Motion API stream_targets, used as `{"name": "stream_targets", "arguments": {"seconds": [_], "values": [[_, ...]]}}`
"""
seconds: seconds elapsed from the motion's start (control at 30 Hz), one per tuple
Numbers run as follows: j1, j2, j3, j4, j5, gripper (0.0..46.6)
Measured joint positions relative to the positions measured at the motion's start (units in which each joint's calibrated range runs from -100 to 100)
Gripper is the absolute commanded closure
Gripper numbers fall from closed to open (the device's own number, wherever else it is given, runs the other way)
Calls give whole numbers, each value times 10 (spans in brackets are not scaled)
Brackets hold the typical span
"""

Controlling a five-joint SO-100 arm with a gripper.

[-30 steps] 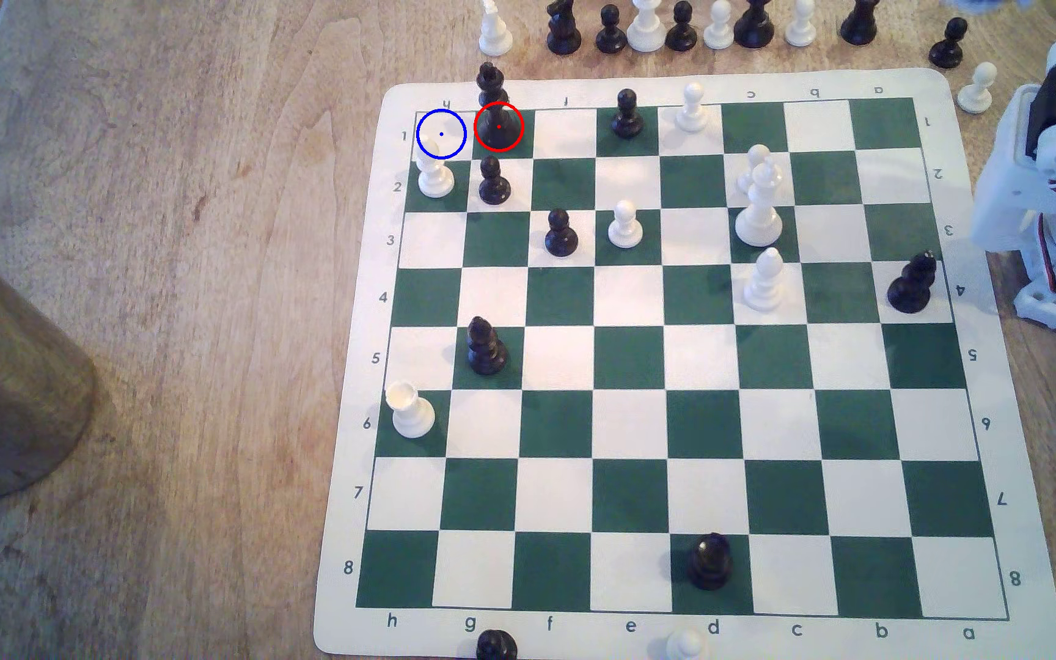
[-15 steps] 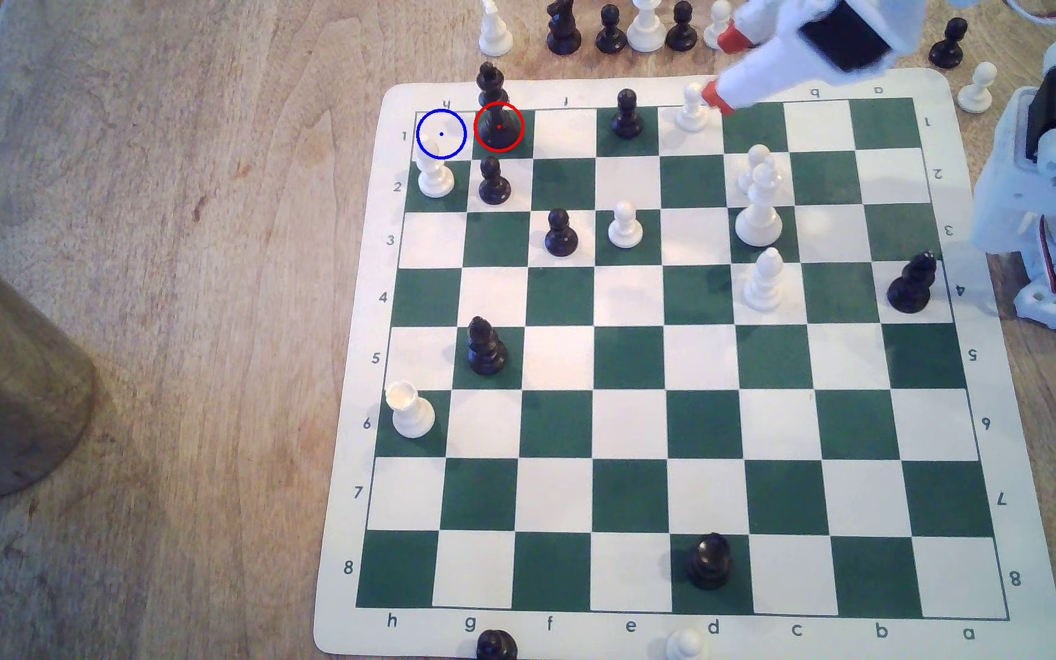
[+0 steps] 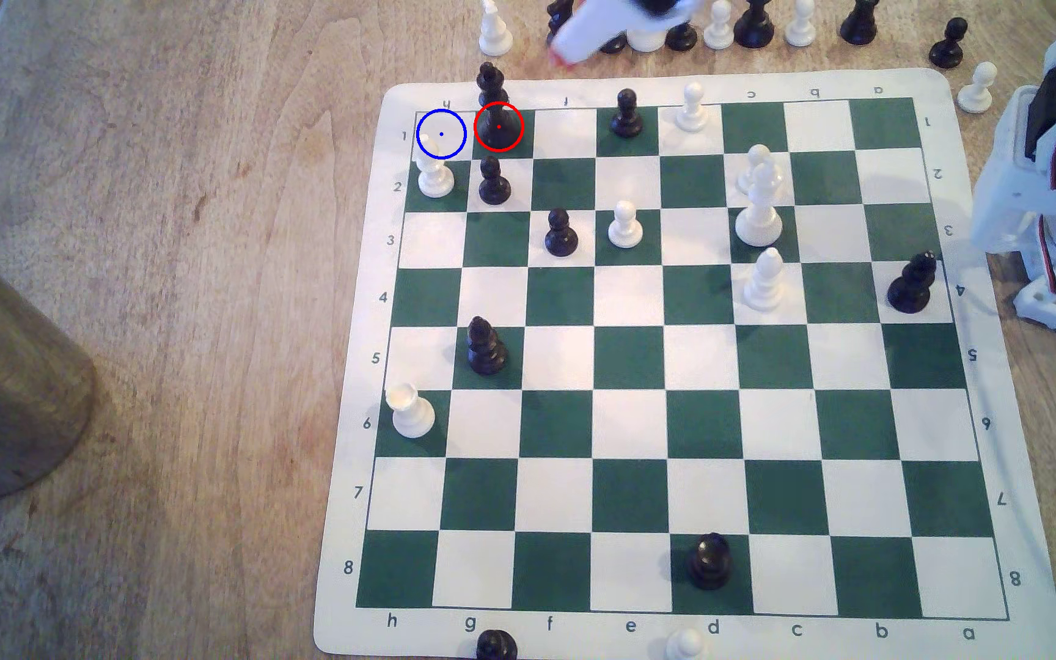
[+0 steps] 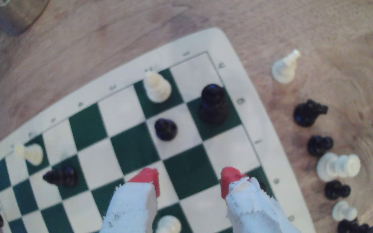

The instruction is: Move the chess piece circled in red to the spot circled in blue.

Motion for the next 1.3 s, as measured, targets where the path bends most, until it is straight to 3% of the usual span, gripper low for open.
{"name": "stream_targets", "arguments": {"seconds": [0.27,0.33,0.4,0.47,0.5,0.6,1.3], "values": [[24,142,-100,-21,-2,311],[27,157,-112,-25,-2,348],[28,183,-130,-37,-5,351],[28,192,-136,-46,-10,335],[28,197,-141,-50,-12,289],[28,214,-155,-55,-13,264],[28,293,-179,-81,-17,266]]}}
